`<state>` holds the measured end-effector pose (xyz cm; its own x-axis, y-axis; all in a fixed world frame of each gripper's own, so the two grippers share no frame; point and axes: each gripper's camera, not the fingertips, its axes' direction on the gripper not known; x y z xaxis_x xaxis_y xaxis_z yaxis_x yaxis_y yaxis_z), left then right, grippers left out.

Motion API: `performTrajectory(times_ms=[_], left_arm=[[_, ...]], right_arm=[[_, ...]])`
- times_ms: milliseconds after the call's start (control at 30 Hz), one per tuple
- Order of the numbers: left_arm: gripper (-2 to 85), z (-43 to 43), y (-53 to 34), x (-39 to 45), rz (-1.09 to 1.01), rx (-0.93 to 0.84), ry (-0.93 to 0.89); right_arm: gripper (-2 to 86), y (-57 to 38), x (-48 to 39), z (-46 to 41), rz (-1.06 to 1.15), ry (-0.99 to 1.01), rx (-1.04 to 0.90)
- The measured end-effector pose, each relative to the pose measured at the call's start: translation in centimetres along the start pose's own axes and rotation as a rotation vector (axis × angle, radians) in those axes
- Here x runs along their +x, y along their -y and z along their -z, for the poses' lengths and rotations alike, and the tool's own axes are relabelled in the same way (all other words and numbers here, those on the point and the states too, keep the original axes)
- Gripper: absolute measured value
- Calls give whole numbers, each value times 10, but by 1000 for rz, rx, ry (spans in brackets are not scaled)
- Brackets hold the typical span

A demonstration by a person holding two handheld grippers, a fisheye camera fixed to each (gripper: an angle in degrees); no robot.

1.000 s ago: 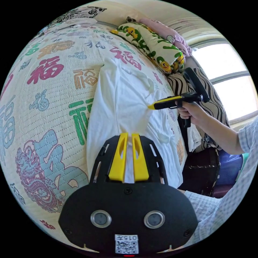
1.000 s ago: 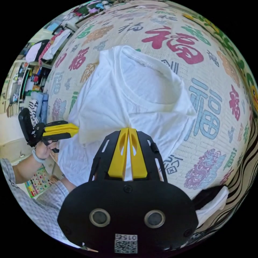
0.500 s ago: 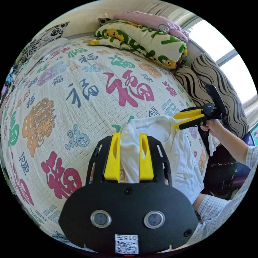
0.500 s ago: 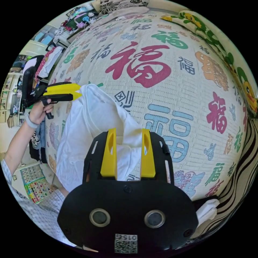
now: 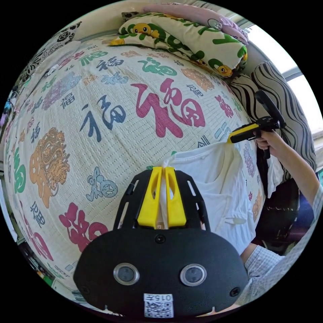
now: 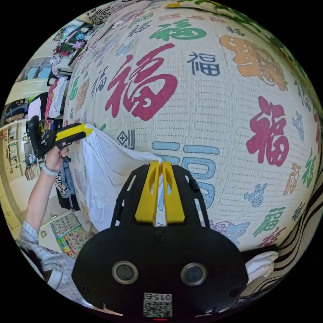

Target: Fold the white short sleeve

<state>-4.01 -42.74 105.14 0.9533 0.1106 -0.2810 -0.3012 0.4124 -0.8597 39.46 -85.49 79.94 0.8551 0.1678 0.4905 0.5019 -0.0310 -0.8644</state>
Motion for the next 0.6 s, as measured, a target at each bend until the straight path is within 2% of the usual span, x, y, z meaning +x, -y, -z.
performTrajectory(times_ms=[167,267,333,467,600], left_arm=[[6,24,-7,-5,53,158,-7],[6,32,-22,6,-24,193,29],[6,42,-48,13,-74,258,-12],[7,56,-111,23,-143,319,-98],[7,62,-209,46,-202,359,-204]], right_arm=[[-8,-12,10,18,-36,-68,101],[-7,-34,0,20,28,-131,116],[-7,-59,-7,25,79,-132,153],[-6,-147,-23,31,212,-52,239],[-6,-234,-35,9,276,107,223]])
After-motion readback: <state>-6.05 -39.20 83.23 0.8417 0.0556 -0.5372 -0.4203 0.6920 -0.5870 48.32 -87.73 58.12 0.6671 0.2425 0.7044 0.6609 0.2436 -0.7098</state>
